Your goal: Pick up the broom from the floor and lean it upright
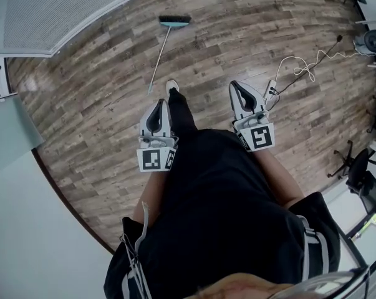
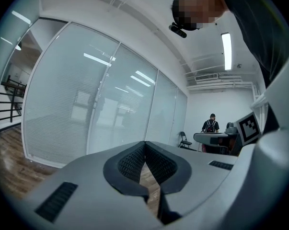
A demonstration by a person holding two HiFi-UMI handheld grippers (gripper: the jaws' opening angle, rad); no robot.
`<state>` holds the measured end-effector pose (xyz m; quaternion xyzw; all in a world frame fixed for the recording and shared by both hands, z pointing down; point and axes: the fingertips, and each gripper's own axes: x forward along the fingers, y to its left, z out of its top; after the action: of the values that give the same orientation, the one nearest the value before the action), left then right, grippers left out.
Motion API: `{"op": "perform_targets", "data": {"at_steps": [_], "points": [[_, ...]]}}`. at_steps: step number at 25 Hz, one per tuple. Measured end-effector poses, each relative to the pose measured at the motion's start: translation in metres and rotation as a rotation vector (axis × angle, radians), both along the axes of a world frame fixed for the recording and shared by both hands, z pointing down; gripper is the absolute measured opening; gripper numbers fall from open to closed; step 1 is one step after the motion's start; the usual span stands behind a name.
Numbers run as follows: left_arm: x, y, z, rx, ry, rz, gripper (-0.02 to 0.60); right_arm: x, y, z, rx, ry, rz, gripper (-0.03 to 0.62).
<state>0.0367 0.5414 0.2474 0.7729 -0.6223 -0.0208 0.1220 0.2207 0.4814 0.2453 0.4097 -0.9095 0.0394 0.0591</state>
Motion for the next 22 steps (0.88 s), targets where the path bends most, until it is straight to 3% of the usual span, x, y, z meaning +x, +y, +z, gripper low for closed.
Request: {"op": "perform_targets", "data": {"at_steps": [4, 8, 12, 16, 22], "points": [[-0.055, -0.048, 0.009, -0.042, 0.011, -0.025, 0.018, -0.057, -0.061, -0.001, -0.050, 0.009, -0.022, 0.020], [-0.124, -0.091, 0.015, -0.056, 0.044, -0.104, 0.018, -0.121, -0.111, 0.008, -0.101, 0.033, -0.086, 0.020], [-0.172, -0.125, 0.023, -0.060, 0.052, -0.131, 0.018, -0.174, -0.147, 0.017, -0.138, 0.034, -0.156, 0.020], [-0.200, -0.139, 0.021, -0.056, 0.033, -0.187, 0.018, -0.203, -0.170, 0.018, -0.125, 0.032, -0.203, 0.020], [-0.210, -0.147, 0.021, -0.063, 0.012, -0.255, 0.018, -0.209, -0.193, 0.028, -0.144, 0.024, -0.224, 0.020]]}}
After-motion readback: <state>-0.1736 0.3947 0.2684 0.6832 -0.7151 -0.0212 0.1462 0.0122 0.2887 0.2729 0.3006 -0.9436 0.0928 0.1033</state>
